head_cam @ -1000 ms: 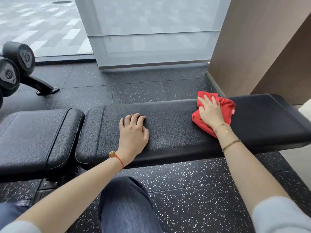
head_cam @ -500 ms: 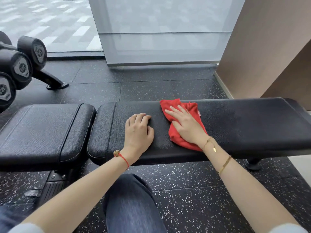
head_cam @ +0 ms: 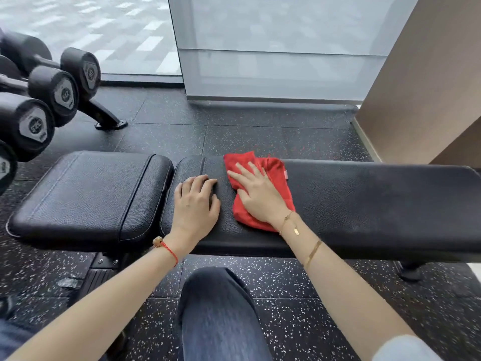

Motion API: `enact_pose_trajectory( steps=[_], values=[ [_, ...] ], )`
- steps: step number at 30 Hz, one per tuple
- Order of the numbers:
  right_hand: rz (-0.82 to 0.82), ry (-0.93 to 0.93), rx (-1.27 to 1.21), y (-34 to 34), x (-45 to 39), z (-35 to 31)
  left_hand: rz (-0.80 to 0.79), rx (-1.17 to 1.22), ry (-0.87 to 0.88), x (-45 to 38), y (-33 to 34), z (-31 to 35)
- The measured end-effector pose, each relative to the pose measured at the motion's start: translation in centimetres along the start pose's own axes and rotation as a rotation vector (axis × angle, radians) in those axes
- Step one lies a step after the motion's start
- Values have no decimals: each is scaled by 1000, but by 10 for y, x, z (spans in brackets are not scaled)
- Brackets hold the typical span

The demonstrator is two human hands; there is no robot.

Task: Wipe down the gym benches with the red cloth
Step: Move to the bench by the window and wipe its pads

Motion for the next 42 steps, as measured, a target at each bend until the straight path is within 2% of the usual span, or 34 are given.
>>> enact_pose_trajectory(
  steps=[3,7,12,15,19,24,28,32,35,37,39,42],
  values=[
    [-25,-74,-24,1,31,-11,15,15,-4,-1,1,-1],
    [-6,-44,-61,-18,61,19,14,17,6,0,2,-3],
    [75,222,-10,-45,43,96,-19,2,1,1,3,0],
    [100,349,47,-45,15,103,-33,-2,-5,1,3,0],
    [34,187,31,-17,2,45,-36,-10,-7,1,2,2],
    [11,15,-17,-6,57,12,-28,-2,-10,2,0,3],
    [72,83,-33,-33,106,57,-34,2,-3,3,1,2],
    [151,311,8,-72,131,140,-47,-3,0,4,1,4],
    [157,468,25,-88,119,183,-52,-1,-4,4,0,5],
    [146,522,38,-89,99,189,-54,-3,0,5,-1,7],
    [121,512,41,-81,73,176,-58,-4,9,5,-2,9],
    [64,391,43,-60,35,129,-57,1,9,5,-2,8]
  ],
)
Point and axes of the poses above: each hand's wrist, its own x-axis away from the middle knuckle, its own y-axis out of the palm, z = x × y, the point moved 10 cm from there along -x, towards the middle knuckle, and after that the axes turned 2 degrees about -z, right-handed, at the moved point
